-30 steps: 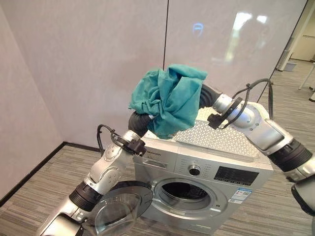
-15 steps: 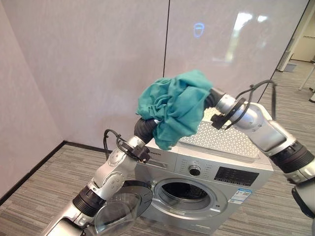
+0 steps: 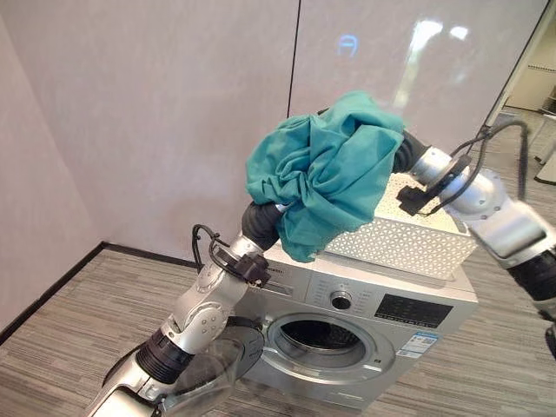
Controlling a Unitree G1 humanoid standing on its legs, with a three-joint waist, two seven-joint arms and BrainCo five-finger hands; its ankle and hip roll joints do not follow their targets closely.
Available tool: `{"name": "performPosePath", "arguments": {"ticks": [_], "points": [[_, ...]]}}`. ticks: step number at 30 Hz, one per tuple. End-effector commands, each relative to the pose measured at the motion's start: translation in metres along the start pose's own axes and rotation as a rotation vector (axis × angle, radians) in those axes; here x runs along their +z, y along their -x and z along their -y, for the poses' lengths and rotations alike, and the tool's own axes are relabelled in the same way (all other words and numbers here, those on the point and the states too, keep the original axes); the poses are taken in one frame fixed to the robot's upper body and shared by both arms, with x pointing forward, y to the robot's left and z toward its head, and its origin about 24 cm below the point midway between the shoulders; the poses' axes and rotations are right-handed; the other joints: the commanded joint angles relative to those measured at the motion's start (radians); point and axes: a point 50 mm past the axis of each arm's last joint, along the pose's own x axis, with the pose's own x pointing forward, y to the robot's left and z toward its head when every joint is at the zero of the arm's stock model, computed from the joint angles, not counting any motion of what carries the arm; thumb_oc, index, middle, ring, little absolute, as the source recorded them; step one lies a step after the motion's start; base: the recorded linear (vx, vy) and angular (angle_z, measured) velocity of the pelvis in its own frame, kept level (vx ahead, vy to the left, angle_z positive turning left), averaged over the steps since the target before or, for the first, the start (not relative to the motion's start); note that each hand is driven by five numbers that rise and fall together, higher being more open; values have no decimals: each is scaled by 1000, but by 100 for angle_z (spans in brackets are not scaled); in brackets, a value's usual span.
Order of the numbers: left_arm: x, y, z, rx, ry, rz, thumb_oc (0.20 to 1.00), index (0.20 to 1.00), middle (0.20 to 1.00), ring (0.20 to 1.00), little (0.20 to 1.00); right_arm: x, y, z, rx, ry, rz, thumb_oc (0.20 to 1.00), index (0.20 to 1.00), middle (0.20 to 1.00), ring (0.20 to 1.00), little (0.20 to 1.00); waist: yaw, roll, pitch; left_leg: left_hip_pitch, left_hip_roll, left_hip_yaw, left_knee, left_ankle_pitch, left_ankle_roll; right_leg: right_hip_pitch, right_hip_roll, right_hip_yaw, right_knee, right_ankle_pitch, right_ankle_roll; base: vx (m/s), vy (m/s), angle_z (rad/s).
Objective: Grab the laundry basket,head to the washer,open it,put in the laundry and shut it.
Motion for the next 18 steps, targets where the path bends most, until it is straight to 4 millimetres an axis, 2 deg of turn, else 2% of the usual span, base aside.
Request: {"name": "performPosePath", "arguments": {"ticks": [1,4,7,9,18], "points": [[20,-15,33,-217,24,146,200,200,200,200,200,-5,2,24,55,70,-74,1000,1000,1000,1000,1000,29,0,-66,-57,37,-74,13,18,-37,74,9,-1,37,-101,38,0,0,0],[18,-13,33,-229,24,130,200,200,200,200,200,-3,9,23,209,103,-121,1000,1000,1000,1000,1000,24,-11,-70,-57,39,-75,14,17,-40,77,11,-2,38,-104,38,0,0,0],[18,-11,31,-235,24,133,200,200,200,200,200,1,15,33,229,158,-142,1000,1000,1000,1000,1000,12,-13,-76,-57,39,-73,14,18,-42,75,15,-1,39,-104,38,0,0,0],[20,-10,29,-225,26,145,200,200,200,200,200,3,19,45,186,172,-152,1000,1000,1000,1000,1000,6,-12,-81,-56,40,-70,14,18,-42,74,16,-1,38,-105,38,0,0,0],[18,-8,26,-201,48,150,200,200,200,200,200,-2,35,76,-16,64,-159,1000,1000,1000,1000,1000,1,-18,-90,-54,42,-68,9,18,-44,79,20,0,32,-103,40,0,1,0]]}}
